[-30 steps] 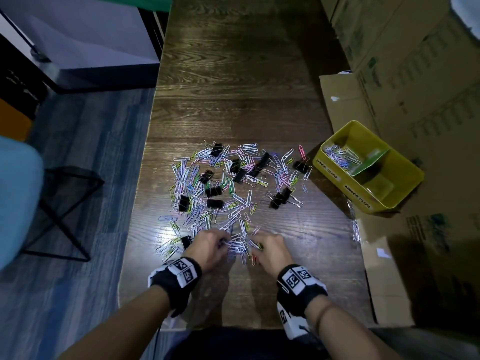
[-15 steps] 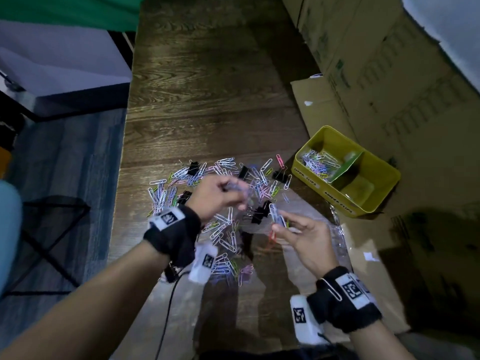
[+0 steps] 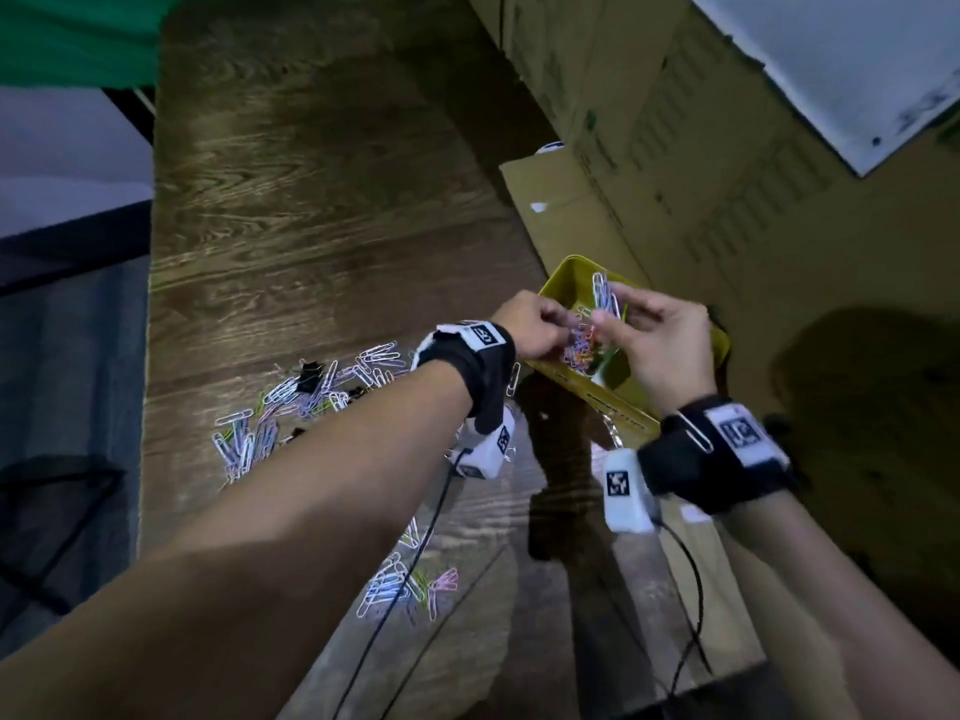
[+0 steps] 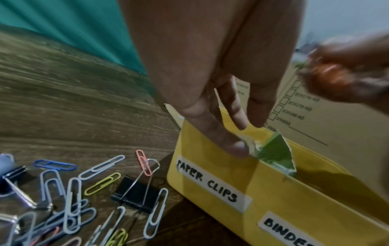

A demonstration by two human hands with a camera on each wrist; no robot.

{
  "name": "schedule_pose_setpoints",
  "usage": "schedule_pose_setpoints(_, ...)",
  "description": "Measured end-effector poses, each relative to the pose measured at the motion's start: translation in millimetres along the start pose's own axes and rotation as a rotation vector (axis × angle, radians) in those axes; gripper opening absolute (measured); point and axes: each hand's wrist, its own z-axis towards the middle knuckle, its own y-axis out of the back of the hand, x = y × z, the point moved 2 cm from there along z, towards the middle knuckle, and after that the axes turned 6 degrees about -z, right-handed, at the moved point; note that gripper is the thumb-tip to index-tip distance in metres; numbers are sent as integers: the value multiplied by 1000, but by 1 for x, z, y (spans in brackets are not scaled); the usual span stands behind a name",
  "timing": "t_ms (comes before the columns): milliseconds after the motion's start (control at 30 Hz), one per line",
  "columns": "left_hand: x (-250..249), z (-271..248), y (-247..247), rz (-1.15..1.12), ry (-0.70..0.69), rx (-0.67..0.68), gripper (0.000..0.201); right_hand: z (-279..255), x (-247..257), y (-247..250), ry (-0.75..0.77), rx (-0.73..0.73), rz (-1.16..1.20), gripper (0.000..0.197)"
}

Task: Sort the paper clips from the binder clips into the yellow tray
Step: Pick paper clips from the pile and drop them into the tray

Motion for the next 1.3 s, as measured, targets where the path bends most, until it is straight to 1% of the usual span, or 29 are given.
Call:
schedule_pose_setpoints(100,-1,-9,1,-71,-3,-14,24,32,-12,-5,-38,-59,-157,38)
schedule_pose_setpoints(167,0,-18,9,-143,-27,-45,26,45,-15,-9,-24,-53,-325,38)
schedule_pose_setpoints(200,2,-22,14,-190,-35,-68,24,48,-16,-13,-7,-28,-419,37)
schedule_pose_setpoints(267,7,-35,25,-280,-33,-100,16,51,-19,-21,-3,67,-575,40)
schedule_pose_setpoints(333,18,-54,38,-293,-23,-93,9,52,-23,-31,-34,181,-671,45)
schedule_pose_setpoints(400,35,-75,54,-188,-10,-61,10,48,-22,-38,-6,225,-695,43)
schedule_pose_setpoints(433,46,-88,64,-86,-4,-46,10,43,-18,-42,47,218,-687,39)
schedule_pose_setpoints(500,68,-115,84,160,4,-15,11,24,-8,-55,210,179,-633,30)
schedule_pose_setpoints(533,79,-130,93,292,13,3,10,10,-4,-64,289,180,-589,27)
schedule_pose_setpoints(567,90,-145,102,431,30,31,10,-4,0,-76,341,214,-552,25)
schedule_pose_setpoints(633,115,-177,117,665,113,127,12,-37,3,-101,397,375,-519,23)
schedule_pose_setpoints(700,146,-206,129,802,220,193,13,-73,1,-130,424,619,-542,22)
schedule_pose_setpoints(767,175,-232,135,842,318,173,16,-110,-5,-158,457,871,-601,21)
schedule_pose_setpoints(800,188,-244,134,848,348,159,23,-127,-11,-169,449,986,-644,18)
schedule_pose_setpoints(833,199,-255,130,873,352,152,33,-143,-19,-179,418,1102,-701,14)
schedule_pose_setpoints(867,209,-264,125,911,328,147,42,-157,-30,-187,385,1218,-780,13)
schedule_pose_setpoints(900,217,-272,119,944,286,135,48,-167,-42,-191,361,1325,-885,21)
schedule_pose_setpoints(933,222,-278,112,950,232,106,51,-177,-55,-194,350,1421,-1000,33)
schedule_pose_setpoints(967,226,-281,107,927,184,67,49,-184,-67,-195,349,1497,-1097,45)
schedule_pose_setpoints(1000,230,-283,102,886,135,25,46,-190,-77,-195,356,1535,-1151,51)
schedule_pose_setpoints(1067,238,-283,100,801,93,-31,40,-196,-90,-196,395,1524,-1189,50)
schedule_pose_setpoints(1133,239,-284,102,725,65,-63,37,-198,-96,-199,424,1462,-1178,48)
schedule_pose_setpoints(1233,232,-286,115,633,-9,-192,35,-198,-96,-201,346,1387,-1095,38)
schedule_pose_setpoints(1300,227,-286,131,610,-15,-294,35,-196,-93,-200,306,1321,-1006,26)
